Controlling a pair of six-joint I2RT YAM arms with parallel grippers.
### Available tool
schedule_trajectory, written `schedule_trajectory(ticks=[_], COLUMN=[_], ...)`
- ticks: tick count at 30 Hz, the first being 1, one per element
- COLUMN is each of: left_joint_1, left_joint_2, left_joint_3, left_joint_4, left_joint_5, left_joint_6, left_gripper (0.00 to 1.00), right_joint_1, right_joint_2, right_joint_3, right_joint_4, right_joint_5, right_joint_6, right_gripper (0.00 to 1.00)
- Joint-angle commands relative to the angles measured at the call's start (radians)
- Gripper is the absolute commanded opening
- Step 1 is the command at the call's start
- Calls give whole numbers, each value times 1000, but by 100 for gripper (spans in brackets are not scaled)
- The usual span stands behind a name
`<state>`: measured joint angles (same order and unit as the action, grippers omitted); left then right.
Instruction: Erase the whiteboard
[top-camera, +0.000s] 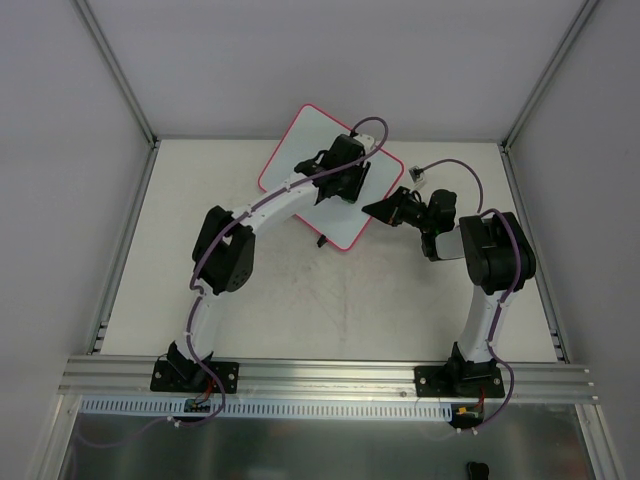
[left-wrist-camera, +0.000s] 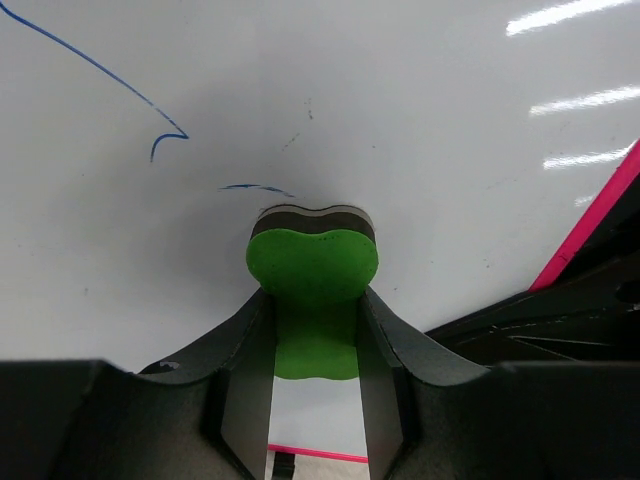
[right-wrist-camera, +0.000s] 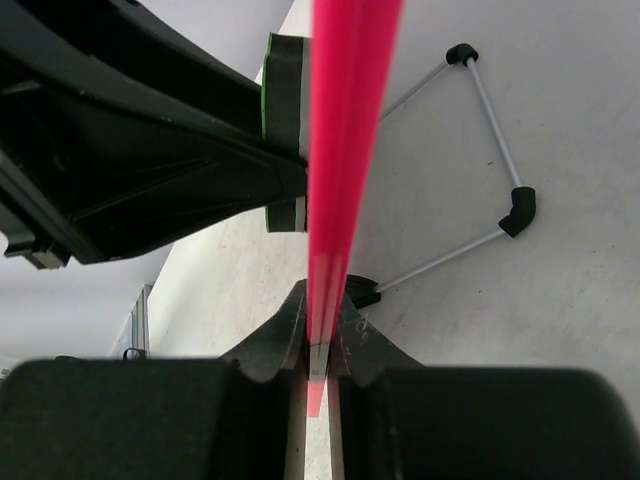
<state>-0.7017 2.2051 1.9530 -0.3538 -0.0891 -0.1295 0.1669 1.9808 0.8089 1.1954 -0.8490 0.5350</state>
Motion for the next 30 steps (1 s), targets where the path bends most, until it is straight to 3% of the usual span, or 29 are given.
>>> schedule_trajectory(ticks=[1, 22, 30], left_joint_1=[-32, -5, 117], left_joint_2=[160, 257, 266], left_joint_3=[-37, 205, 207], left_joint_4=[-27, -28, -40], left_joint_5=[-34, -158, -54], left_joint_6=[44, 116, 74], left_gripper=[0, 0, 0], right_joint_1=[45, 48, 48], right_joint_2=[-65, -65, -68], right_joint_3=[10, 9, 7], right_joint_4=[329, 329, 329], right_joint_5=[-183, -185, -188], right_joint_6=[-76, -78, -76], right_gripper=[0, 0, 0])
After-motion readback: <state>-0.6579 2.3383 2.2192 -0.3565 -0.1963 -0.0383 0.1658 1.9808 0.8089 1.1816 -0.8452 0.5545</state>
